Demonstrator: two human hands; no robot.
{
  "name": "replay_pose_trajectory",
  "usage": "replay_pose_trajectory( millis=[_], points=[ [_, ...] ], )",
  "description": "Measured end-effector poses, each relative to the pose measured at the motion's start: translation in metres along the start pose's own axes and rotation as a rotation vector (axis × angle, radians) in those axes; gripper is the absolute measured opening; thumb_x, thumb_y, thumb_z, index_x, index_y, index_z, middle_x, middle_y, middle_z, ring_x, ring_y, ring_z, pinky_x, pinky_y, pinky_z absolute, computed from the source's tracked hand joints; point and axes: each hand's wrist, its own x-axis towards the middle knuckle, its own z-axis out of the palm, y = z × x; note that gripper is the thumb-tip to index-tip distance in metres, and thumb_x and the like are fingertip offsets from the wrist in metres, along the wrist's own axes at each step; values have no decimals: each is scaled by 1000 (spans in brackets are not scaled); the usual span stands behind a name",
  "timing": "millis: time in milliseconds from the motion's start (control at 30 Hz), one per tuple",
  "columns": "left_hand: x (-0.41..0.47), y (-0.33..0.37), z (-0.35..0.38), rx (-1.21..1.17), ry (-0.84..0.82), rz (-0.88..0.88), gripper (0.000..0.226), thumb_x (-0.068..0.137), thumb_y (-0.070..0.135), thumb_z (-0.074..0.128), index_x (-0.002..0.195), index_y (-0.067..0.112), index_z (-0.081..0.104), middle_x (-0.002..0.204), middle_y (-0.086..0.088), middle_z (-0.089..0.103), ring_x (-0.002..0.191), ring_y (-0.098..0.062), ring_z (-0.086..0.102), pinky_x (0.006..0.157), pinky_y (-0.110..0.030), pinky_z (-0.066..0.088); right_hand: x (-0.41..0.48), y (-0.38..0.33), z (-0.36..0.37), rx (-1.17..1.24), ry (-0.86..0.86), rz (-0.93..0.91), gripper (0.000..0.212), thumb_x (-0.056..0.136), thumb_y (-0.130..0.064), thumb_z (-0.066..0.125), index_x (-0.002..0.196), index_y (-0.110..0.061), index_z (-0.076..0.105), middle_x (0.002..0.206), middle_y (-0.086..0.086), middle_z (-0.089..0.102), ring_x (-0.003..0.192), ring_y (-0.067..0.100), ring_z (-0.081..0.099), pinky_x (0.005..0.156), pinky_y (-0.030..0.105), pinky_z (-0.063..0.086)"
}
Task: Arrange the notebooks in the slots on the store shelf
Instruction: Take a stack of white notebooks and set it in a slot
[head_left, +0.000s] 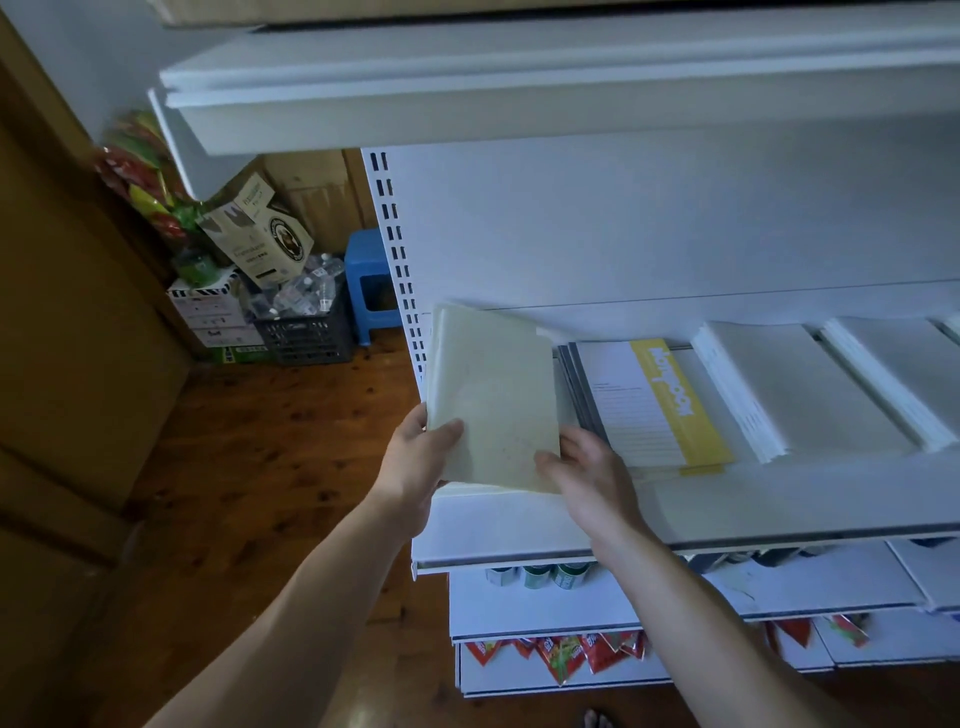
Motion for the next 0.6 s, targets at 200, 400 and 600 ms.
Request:
replay_pose_trajectory(
  millis=[200,400,600],
  points=[
    [-11,-1,-5,-198,-186,90,32,95,17,56,127,15,55,121,-14,63,110,-34,61,88,-44,57,-13,-23,-21,144,-18,-3,31,86,-30,64,116,-22,63,109,-6,70,102,12,65,78,32,54],
    [-25,-10,51,-157,-327,126,30,97,17,53,127,15,54,118,-12,64,107,-31,60,91,-47,54,-26,-29,-72,137,108,2,57,79,-47,60,101,4,54,85,20,51,82,12,45,74,33,37],
    [-55,-28,157,-156,-461,121,29,99,15,50,127,19,54,118,-5,67,102,-19,64,81,-29,55,-47,-10,-178,106,319,-20,37,94,-41,55,90,-5,59,83,15,60,73,24,53,65,29,38]
  ],
)
